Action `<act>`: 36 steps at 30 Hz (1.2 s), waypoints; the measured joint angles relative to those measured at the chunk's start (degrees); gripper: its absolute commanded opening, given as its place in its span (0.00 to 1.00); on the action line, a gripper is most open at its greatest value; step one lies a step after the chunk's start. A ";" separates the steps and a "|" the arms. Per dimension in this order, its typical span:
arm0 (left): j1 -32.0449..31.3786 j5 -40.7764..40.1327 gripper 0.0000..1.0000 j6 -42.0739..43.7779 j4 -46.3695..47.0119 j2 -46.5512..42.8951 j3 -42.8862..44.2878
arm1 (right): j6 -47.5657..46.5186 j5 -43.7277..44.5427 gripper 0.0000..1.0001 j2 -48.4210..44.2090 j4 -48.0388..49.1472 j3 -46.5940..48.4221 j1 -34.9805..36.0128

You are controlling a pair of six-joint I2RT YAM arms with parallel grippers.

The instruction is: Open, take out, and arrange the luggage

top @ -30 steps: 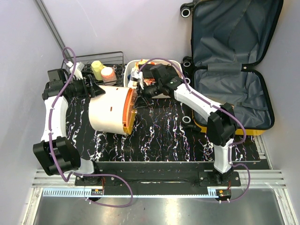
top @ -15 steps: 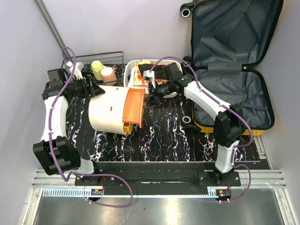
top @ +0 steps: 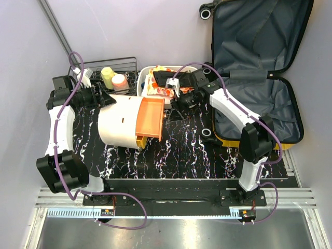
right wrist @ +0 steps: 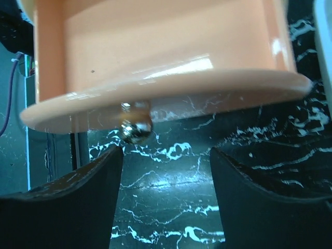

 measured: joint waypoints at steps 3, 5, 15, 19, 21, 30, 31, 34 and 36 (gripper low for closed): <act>0.00 0.00 0.72 0.02 -0.02 0.00 0.02 | 0.35 1.01 0.86 0.00 -1.36 0.68 -2.08; 0.00 -0.02 0.72 0.07 -0.20 0.00 0.13 | -0.68 1.57 0.89 -0.07 -3.17 1.49 -5.05; -0.02 0.02 0.73 0.63 -0.72 0.00 0.42 | -21.53 15.15 0.85 -2.19 -20.13 2.84 -31.01; -0.02 0.07 0.73 0.79 -1.25 0.26 0.83 | -28.98 21.84 0.80 -0.13 -21.88 2.84 -40.89; -0.02 0.04 0.73 0.81 -1.42 0.37 0.98 | -31.52 24.94 0.79 1.40 -21.20 2.60 -43.10; -0.02 0.02 0.73 0.85 -1.44 0.37 0.98 | -37.55 32.79 0.77 9.84 -13.38 0.13 -43.01; -0.02 0.02 0.73 0.85 -1.44 0.37 0.98 | -37.83 33.03 0.76 10.86 -12.72 0.15 -42.99; -0.02 0.02 0.73 0.85 -1.44 0.37 0.96 | -38.40 33.77 0.72 14.56 -11.45 1.11 -42.91; -0.02 0.02 0.73 0.85 -1.44 0.37 0.96 | -38.66 33.92 0.70 16.72 -10.93 2.23 -42.84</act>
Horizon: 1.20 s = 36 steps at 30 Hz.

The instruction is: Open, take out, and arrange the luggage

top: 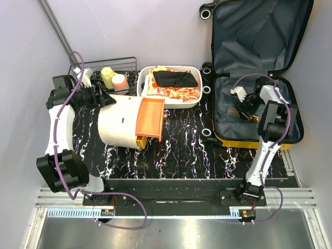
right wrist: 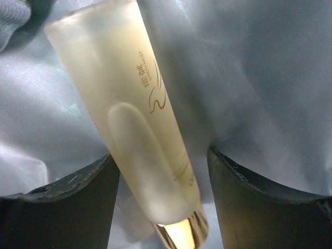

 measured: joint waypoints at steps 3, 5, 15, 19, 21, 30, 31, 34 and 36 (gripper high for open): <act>0.00 0.00 0.73 0.00 0.00 0.00 0.00 | -0.37 0.02 0.55 1.79 0.33 0.83 0.17; 0.00 0.00 0.73 0.00 0.00 0.00 0.00 | -1.05 0.04 0.36 1.79 0.52 0.87 0.39; 0.00 0.04 0.73 -0.04 0.07 0.20 0.02 | -0.02 -1.51 0.00 -0.37 -2.43 0.79 1.01; 0.00 0.07 0.73 -0.07 0.07 0.26 0.07 | 3.61 -5.25 0.00 -3.08 -5.99 2.93 1.14; 0.00 0.07 0.73 -0.07 0.07 0.26 0.07 | 6.16 -7.58 0.00 -4.26 -7.50 5.64 1.18; 0.00 0.13 0.73 -0.07 -0.28 0.66 0.50 | 12.35 -13.57 0.00 -10.40 -8.74 11.98 3.96; 0.00 0.13 0.73 -0.07 -0.28 0.66 0.50 | 12.35 -13.66 0.00 -10.49 -9.03 11.98 4.22; 0.00 0.13 0.73 -0.07 -0.28 0.63 0.50 | 12.76 -14.36 0.00 -10.49 -10.51 11.98 4.81; 0.02 0.13 0.73 -0.07 -0.28 0.63 0.50 | 13.51 -15.32 0.00 -10.49 -11.56 12.59 4.81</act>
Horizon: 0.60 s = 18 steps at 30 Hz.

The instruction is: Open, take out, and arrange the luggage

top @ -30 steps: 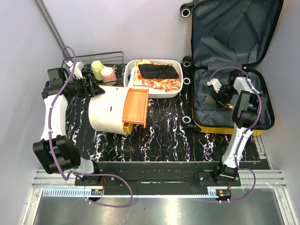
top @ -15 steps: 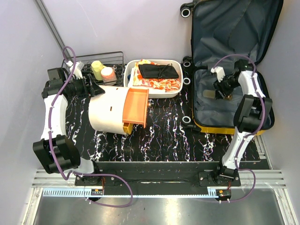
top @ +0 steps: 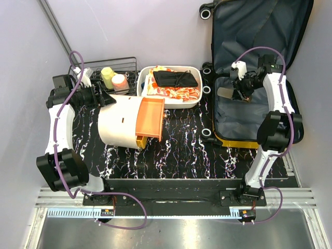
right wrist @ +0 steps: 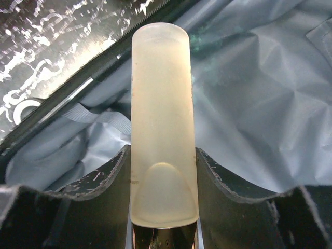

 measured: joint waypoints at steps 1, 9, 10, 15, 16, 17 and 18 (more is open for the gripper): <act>-0.02 0.00 0.73 0.00 0.02 0.00 -0.02 | 0.52 -0.46 0.00 0.02 -0.35 0.59 0.09; -0.02 0.02 0.73 0.00 0.04 0.00 -0.02 | 8.59 -6.58 0.00 0.02 -1.44 11.13 3.45; -0.02 0.02 0.73 0.00 0.04 0.00 -0.02 | 10.47 -7.45 0.00 0.02 -1.27 12.44 4.50; -0.02 0.02 0.73 0.00 0.09 0.00 -0.04 | 23.87 -11.13 0.00 0.02 0.94 19.28 11.76; 0.00 0.04 0.73 -0.02 0.13 0.00 -0.09 | 26.49 -11.78 0.00 0.02 1.70 20.06 13.20; 0.00 0.04 0.73 -0.02 0.17 0.00 -0.11 | 29.79 -12.50 0.00 0.02 2.58 20.94 14.95; 0.00 0.07 0.73 -0.02 0.22 0.00 -0.11 | 32.89 -13.27 0.00 0.02 3.32 21.66 16.59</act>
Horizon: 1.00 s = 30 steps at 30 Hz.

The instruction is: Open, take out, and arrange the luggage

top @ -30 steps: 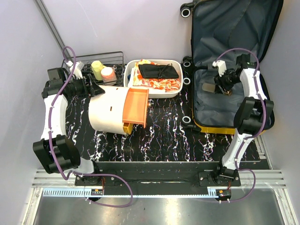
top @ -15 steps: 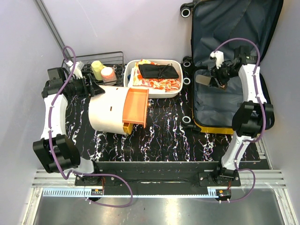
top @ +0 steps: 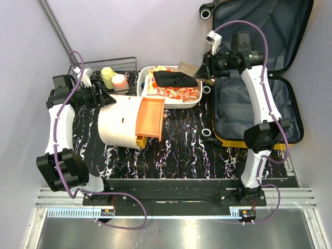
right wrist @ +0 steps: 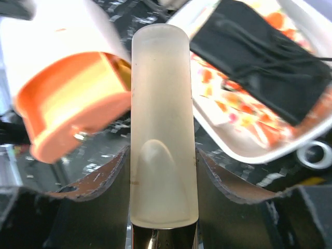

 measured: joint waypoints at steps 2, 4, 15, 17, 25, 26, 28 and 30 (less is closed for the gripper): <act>0.00 0.02 0.73 0.00 0.02 0.00 -0.02 | 5.95 -0.87 0.00 0.00 0.81 1.31 3.56; 0.00 0.04 0.73 0.00 0.11 -0.02 -0.09 | 11.54 -1.29 0.00 0.00 1.62 2.03 6.47; -0.02 -0.02 0.79 -0.46 2.54 -2.16 -2.58 | 33.53 3.52 0.00 -0.04 1.11 1.66 17.49; -0.02 -0.04 0.80 -0.44 2.54 -2.27 -2.67 | 34.73 5.05 0.00 -0.04 0.13 1.46 18.82; -0.02 -0.07 0.81 -2.99 5.14 -3.63 -4.96 | 37.24 9.31 0.00 -0.04 -4.48 1.03 24.59; -0.02 -0.13 0.81 -3.54 5.68 -3.82 -5.33 | 37.33 9.97 0.00 -0.07 -4.92 1.03 25.14; -0.02 -0.22 0.81 -4.72 6.73 -4.15 -5.97 | 37.48 12.04 0.00 -0.07 -6.08 0.96 26.67; 0.00 -0.24 0.81 -5.53 7.45 -4.20 -6.34 | 37.53 13.38 0.00 -0.07 -6.56 0.90 28.22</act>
